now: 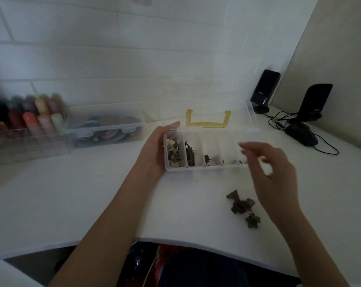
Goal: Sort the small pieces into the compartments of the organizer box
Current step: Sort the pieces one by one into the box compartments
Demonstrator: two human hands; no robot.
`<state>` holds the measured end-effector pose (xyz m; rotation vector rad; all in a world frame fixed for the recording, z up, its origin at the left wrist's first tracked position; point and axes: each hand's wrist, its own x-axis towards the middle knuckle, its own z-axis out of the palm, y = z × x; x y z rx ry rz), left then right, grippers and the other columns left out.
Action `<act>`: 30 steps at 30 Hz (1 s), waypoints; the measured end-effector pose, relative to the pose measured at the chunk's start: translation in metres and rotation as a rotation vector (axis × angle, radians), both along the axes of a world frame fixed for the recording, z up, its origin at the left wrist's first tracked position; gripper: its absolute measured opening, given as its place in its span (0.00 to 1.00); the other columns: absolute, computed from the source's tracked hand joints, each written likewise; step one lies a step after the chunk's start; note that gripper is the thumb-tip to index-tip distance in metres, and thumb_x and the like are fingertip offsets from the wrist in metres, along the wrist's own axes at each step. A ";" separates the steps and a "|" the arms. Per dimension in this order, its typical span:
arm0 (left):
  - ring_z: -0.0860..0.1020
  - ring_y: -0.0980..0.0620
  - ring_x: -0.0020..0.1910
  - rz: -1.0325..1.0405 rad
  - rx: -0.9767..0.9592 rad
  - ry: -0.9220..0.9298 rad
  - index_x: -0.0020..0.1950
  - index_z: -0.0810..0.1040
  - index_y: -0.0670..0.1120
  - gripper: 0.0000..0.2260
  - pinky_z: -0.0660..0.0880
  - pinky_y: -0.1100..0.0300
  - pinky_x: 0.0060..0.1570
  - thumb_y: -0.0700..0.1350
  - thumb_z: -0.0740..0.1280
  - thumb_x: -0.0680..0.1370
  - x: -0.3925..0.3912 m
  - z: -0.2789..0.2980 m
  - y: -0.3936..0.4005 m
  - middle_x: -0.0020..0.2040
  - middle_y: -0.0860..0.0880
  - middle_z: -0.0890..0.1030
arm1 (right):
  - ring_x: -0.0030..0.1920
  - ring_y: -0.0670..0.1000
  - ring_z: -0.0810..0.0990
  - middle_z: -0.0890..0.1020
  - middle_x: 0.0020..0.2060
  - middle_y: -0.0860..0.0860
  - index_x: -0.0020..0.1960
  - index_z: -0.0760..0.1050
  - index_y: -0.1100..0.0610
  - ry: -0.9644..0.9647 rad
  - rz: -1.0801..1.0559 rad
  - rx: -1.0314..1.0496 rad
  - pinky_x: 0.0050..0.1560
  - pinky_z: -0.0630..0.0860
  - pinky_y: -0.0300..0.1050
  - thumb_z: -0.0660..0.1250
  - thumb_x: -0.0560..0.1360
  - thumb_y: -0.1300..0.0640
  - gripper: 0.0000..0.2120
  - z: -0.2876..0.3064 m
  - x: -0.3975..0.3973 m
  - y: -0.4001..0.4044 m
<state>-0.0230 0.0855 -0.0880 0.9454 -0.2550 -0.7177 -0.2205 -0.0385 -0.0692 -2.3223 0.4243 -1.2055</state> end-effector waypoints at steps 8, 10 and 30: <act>0.77 0.43 0.55 0.014 0.024 -0.054 0.55 0.81 0.48 0.18 0.70 0.43 0.63 0.50 0.66 0.67 0.000 -0.002 0.001 0.57 0.42 0.78 | 0.55 0.44 0.68 0.73 0.53 0.41 0.66 0.67 0.44 0.361 -0.019 0.173 0.54 0.67 0.43 0.65 0.71 0.45 0.23 -0.043 -0.056 0.000; 0.76 0.42 0.57 0.018 0.026 -0.060 0.56 0.81 0.47 0.19 0.68 0.42 0.65 0.50 0.66 0.67 0.001 -0.002 0.000 0.58 0.41 0.77 | 0.54 0.43 0.65 0.72 0.51 0.42 0.66 0.66 0.43 0.432 -0.045 0.108 0.56 0.66 0.44 0.64 0.68 0.40 0.28 -0.039 -0.053 0.003; 0.81 0.48 0.46 0.026 -0.003 -0.086 0.55 0.81 0.48 0.12 0.75 0.52 0.52 0.48 0.60 0.77 0.004 -0.006 0.000 0.46 0.48 0.83 | 0.54 0.33 0.73 0.77 0.51 0.38 0.58 0.74 0.43 0.303 0.082 0.343 0.45 0.66 0.20 0.73 0.69 0.61 0.22 -0.044 -0.055 -0.008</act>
